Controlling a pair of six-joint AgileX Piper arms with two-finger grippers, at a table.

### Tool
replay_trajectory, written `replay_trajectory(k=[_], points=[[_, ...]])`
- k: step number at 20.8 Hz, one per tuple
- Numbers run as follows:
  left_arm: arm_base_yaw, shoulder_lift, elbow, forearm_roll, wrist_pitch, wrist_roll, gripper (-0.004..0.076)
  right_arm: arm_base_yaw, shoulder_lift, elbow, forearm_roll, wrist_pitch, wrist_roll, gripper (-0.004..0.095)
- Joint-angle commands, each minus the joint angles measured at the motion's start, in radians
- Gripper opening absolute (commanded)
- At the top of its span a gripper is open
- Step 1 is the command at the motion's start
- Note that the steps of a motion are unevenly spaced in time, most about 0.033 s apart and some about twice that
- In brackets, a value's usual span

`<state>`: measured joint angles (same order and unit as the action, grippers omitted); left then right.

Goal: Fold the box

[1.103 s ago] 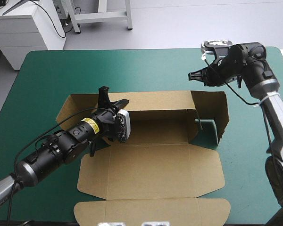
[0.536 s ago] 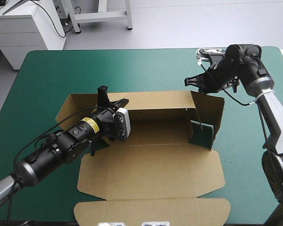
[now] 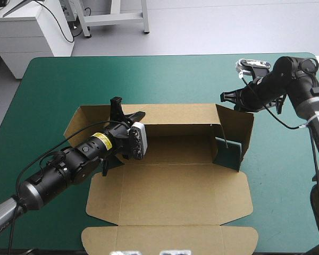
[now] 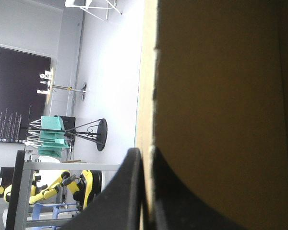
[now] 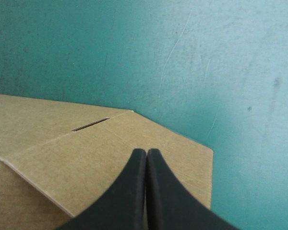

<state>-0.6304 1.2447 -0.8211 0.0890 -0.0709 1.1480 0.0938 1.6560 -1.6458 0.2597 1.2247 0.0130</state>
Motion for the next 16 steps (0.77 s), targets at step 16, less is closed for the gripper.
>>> replay_trajectory(k=[16], points=[[0.022, 0.001, -0.021, -0.098, -0.072, 0.006, -0.0008, -0.036, -0.147, 0.129, 0.200, 0.027, -0.106, -0.0014]])
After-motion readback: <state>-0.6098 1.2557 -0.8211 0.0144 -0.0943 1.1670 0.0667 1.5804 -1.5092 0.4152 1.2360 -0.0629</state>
